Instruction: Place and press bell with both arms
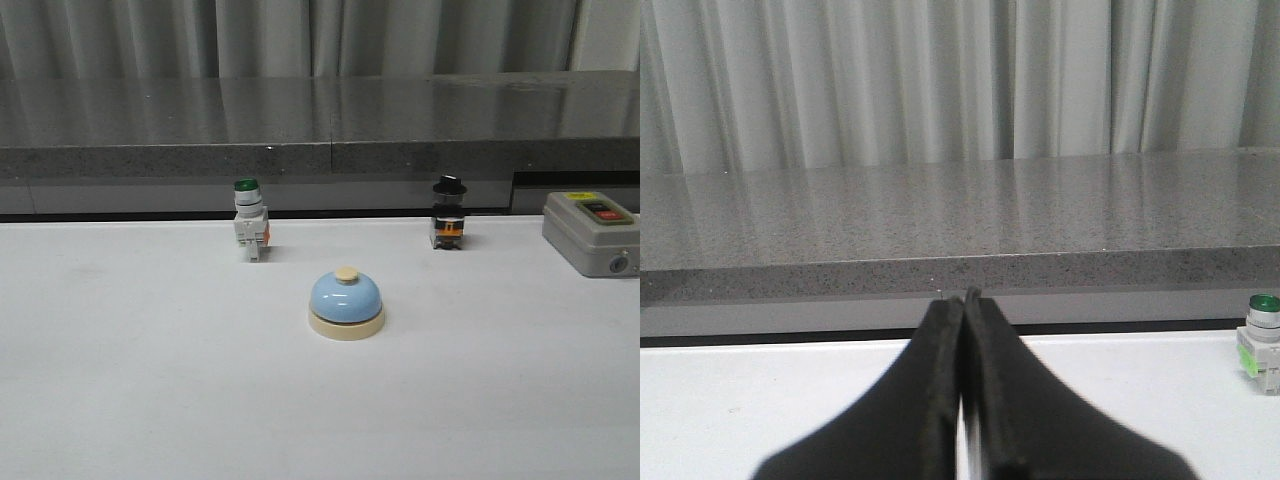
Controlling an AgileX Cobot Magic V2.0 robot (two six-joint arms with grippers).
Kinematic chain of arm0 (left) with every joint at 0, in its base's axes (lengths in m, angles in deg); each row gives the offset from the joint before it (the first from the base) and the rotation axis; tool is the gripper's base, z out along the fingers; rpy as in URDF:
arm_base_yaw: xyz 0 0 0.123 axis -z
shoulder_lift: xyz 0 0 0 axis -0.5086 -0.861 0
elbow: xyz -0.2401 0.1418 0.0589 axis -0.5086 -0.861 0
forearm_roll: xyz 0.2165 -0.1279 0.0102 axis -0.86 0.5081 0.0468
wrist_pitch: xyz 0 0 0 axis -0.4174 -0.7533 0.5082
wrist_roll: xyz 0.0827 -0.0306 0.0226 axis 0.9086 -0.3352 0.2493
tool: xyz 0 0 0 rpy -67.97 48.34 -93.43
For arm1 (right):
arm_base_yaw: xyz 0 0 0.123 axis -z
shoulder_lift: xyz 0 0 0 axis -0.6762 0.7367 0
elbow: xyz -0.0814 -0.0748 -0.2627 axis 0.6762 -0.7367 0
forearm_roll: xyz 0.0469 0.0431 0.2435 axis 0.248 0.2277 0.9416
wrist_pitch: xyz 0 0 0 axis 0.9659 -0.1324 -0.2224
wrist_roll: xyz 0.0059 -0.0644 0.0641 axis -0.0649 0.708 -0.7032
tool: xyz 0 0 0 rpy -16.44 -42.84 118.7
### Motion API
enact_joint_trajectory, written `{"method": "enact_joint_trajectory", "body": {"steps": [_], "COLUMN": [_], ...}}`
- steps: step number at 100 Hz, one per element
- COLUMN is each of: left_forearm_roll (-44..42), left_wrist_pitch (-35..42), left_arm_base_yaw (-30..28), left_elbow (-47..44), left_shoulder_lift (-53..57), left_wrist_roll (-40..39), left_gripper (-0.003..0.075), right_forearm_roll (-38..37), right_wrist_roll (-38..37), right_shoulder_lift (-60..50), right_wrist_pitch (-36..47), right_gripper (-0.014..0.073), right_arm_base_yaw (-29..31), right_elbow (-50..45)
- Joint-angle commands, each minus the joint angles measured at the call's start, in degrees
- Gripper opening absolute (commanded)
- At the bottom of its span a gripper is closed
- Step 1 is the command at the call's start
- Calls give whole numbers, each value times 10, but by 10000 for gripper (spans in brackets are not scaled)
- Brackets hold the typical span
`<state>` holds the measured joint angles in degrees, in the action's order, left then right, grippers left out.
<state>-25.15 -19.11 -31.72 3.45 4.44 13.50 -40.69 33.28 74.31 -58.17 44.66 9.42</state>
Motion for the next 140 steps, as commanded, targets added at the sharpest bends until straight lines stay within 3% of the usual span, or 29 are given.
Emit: {"method": "enact_joint_trajectory", "body": {"steps": [1,23,76,140], "left_forearm_roll": [-1,-1,-1,-1], "left_wrist_pitch": [43,43,43,43], "left_arm_base_yaw": [5,5,5,5], "left_elbow": [-24,-24,-24,-24], "left_shoulder_lift": [17,17,17,17], "left_wrist_roll": [-1,-1,-1,-1], "left_gripper": [-20,-20,-20,-20], "right_forearm_roll": [-7,9,19,33], "right_wrist_roll": [1,1,14,25], "right_shoulder_lift": [7,90,359,721], "right_wrist_pitch": [17,-90,-258,-425], "right_gripper": [-69,-69,-69,-69], "right_arm_base_yaw": [2,2,-7,-229], "right_elbow": [44,123,302,573]}}
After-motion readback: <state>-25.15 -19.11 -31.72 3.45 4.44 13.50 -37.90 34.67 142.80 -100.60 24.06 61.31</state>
